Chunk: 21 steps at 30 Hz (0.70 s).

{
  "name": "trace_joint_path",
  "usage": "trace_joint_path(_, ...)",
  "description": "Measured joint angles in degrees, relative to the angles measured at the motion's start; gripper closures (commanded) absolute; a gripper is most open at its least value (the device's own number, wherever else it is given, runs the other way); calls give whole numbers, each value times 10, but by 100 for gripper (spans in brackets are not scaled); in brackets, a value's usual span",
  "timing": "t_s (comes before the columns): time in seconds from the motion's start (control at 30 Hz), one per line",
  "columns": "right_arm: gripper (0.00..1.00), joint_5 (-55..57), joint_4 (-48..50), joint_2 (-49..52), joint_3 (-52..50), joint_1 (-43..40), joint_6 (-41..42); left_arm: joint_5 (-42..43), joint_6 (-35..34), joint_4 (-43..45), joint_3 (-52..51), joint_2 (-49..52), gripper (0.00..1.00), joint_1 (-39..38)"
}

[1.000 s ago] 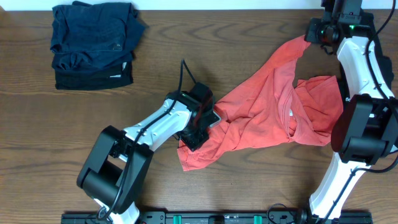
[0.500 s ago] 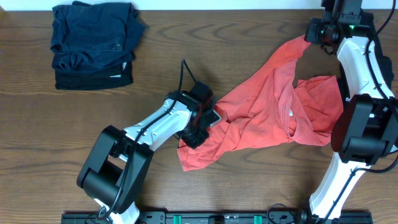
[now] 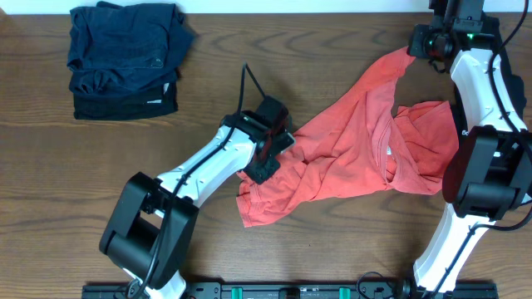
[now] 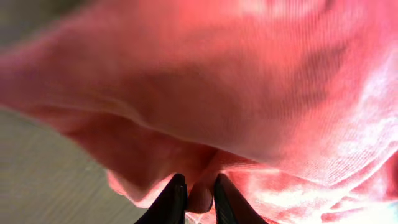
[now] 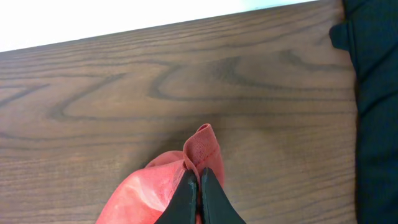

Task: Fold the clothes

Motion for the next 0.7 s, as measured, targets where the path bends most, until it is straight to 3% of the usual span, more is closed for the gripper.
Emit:
trace_joint_path(0.07, 99, 0, 0, 0, 0, 0, -3, -4, -1, 1, 2, -3, 84, 0)
trace_joint_path(0.1, 99, 0, 0, 0, 0, 0, -3, -5, -2, 1, 2, -4, 92, 0)
trace_joint_path(0.13, 99, 0, 0, 0, 0, 0, -4, -7, -3, 1, 2, -4, 94, 0)
trace_joint_path(0.47, 99, 0, -6, -1, 0, 0, -7, -35, -38, 0, 7, -13, 94, 10)
trace_joint_path(0.7, 99, 0, -33, -58, 0, 0, -7, -86, -110, 9, 39, -127, 94, 78)
